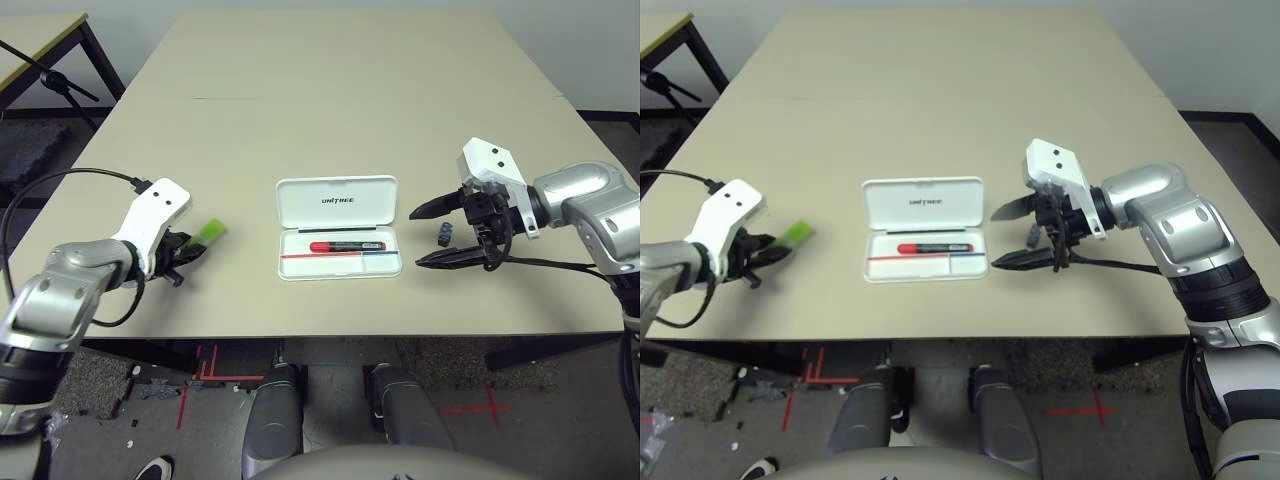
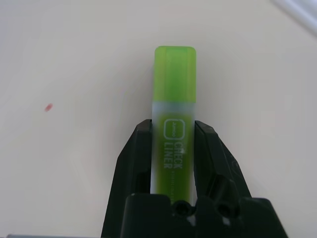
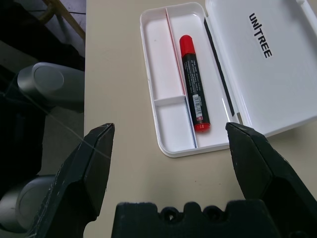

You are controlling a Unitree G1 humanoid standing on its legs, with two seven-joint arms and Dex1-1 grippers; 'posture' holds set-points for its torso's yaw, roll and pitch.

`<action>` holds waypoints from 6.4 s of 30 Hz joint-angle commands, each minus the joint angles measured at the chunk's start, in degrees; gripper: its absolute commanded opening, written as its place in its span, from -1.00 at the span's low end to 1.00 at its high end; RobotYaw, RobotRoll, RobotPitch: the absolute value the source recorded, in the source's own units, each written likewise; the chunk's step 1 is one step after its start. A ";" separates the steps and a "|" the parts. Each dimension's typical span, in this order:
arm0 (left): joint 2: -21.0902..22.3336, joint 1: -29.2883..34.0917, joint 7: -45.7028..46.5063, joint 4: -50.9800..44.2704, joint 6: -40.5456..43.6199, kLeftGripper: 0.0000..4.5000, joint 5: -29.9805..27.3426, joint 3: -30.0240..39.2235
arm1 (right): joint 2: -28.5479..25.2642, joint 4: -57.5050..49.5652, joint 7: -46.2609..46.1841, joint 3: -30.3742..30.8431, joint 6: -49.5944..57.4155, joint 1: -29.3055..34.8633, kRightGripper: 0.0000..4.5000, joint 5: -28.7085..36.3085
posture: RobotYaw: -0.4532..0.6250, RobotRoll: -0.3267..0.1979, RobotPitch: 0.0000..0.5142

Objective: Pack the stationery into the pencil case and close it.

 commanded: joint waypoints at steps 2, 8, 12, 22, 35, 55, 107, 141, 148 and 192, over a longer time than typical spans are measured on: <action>2.08 0.44 -7.08 -6.92 -4.01 -0.52 -2.90 0.40 | 0.13 0.96 0.13 0.54 -0.78 -0.53 1.00 -0.82 | -0.12 0.25 -0.50; -0.51 -6.49 -9.12 -13.99 -2.14 -0.52 -3.48 -6.45 | -0.59 1.78 1.11 1.51 -1.32 -0.70 1.00 -2.22 | -0.12 0.25 -0.52; -4.62 -12.23 -9.14 -14.67 -1.10 -0.52 -2.11 -12.95 | -0.95 2.42 1.60 2.03 -2.02 -0.52 1.00 -3.27 | -0.13 0.25 -0.53; -12.35 -23.00 -11.71 -7.99 -3.03 -0.52 2.86 -24.44 | -1.98 2.91 2.08 2.28 -2.65 0.35 1.00 -4.59 | -0.16 0.25 -0.55; -17.99 -25.76 -14.14 1.91 -9.26 -0.52 10.04 -30.39 | -3.39 2.36 1.67 1.52 -2.58 1.20 1.00 -4.59 | -0.22 0.25 -0.57; -16.85 -25.49 -16.05 0.62 -10.40 0.98 11.09 -25.88 | -3.44 1.87 0.72 1.43 -2.09 2.06 1.00 -4.30 | -0.23 0.25 -0.53; -8.60 -21.09 -17.52 -5.85 -7.84 0.98 -1.94 -12.02 | 37.50 -17.43 -79.08 -27.37 41.32 2.59 1.00 -13.18 | -0.30 0.25 -0.44; -9.27 -22.00 -16.64 -6.18 -7.50 1.00 -0.42 -14.28 | 48.48 -15.79 -82.48 -31.35 56.90 6.65 0.72 -14.64 | -0.25 0.25 -0.43; -9.41 -21.95 -16.74 -6.11 -7.60 1.00 -0.12 -14.41 | 48.06 -15.80 -82.07 -31.40 56.79 5.84 -0.47 -15.18 | -0.25 0.25 -0.43; -7.47 -20.09 -16.14 -6.89 -7.20 1.00 1.19 -13.87 | 2.00 0.07 -4.58 7.29 -14.33 -3.10 -0.87 -11.83 | -0.19 0.25 -0.47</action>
